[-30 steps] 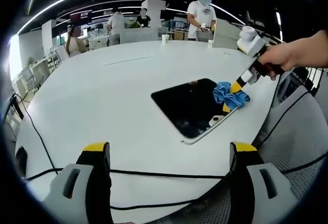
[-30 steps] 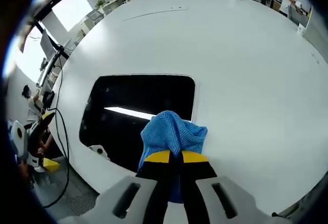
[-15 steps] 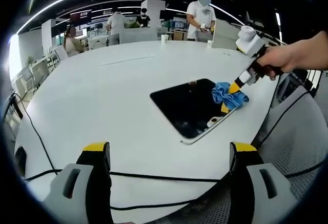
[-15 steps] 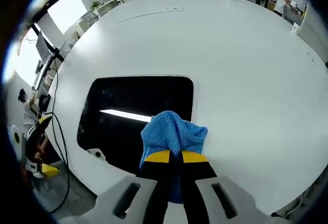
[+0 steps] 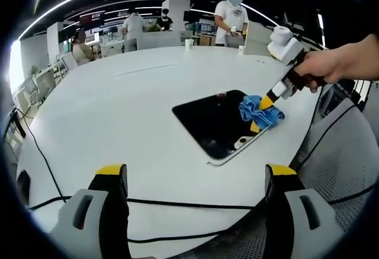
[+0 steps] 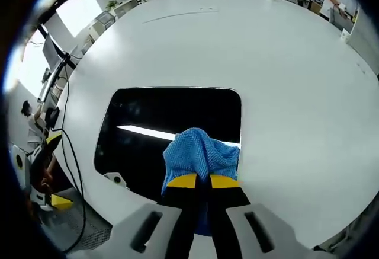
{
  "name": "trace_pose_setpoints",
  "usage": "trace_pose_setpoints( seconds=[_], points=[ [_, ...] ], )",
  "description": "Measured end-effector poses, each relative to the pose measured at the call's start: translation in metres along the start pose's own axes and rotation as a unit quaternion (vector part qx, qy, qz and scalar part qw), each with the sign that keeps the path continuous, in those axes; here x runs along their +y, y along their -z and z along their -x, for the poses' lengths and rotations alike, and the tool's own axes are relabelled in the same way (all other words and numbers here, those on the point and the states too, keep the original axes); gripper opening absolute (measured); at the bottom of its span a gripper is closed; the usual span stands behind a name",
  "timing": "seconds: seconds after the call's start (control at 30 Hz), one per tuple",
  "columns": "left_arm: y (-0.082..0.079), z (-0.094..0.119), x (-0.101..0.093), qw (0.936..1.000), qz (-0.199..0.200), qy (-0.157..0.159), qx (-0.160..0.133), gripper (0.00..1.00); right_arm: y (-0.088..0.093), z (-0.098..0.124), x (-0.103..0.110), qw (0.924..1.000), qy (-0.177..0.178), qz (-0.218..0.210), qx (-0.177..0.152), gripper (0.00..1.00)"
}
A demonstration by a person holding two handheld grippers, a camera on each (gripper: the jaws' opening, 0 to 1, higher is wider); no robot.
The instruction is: Wipe the mirror surface with the cleaning cloth until all visible marks leave the cleaned area.
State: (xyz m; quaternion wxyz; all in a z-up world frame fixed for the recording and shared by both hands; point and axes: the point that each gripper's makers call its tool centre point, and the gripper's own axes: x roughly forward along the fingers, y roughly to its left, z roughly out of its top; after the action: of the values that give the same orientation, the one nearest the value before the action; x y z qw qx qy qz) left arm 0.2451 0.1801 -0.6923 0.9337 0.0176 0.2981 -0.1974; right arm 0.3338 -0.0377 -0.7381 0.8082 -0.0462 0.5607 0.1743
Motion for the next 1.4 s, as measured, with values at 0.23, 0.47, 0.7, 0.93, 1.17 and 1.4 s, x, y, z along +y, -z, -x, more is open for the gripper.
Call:
trace_pose_setpoints(
  seconds=[0.23,0.47,0.7,0.93,1.17,1.4],
  points=[
    [-0.002,0.001,0.002,1.0000,-0.002,-0.005,-0.006,0.97,-0.002,-0.002,0.018,0.9998,-0.004,0.018,0.006,0.00],
    [-0.001,0.001,0.001,1.0000,-0.001,-0.003,-0.004,0.97,-0.005,-0.007,0.033,0.9991,-0.005,0.037,0.020,0.00],
    [-0.001,0.001,0.000,1.0000,0.003,-0.001,-0.004,0.97,-0.008,-0.013,0.047,0.9996,-0.012,0.015,0.019,0.00],
    [-0.003,0.000,0.000,1.0000,0.003,0.001,-0.007,0.98,-0.007,-0.014,0.071,0.9989,-0.022,0.035,0.021,0.00],
    [-0.002,0.000,0.001,1.0000,-0.002,-0.002,-0.004,0.98,-0.007,-0.015,0.093,0.9980,-0.038,0.043,0.026,0.00],
    [0.000,0.000,0.003,1.0000,-0.001,-0.008,0.000,0.98,-0.007,-0.018,0.103,0.9975,-0.047,0.045,0.029,0.00]
  ],
)
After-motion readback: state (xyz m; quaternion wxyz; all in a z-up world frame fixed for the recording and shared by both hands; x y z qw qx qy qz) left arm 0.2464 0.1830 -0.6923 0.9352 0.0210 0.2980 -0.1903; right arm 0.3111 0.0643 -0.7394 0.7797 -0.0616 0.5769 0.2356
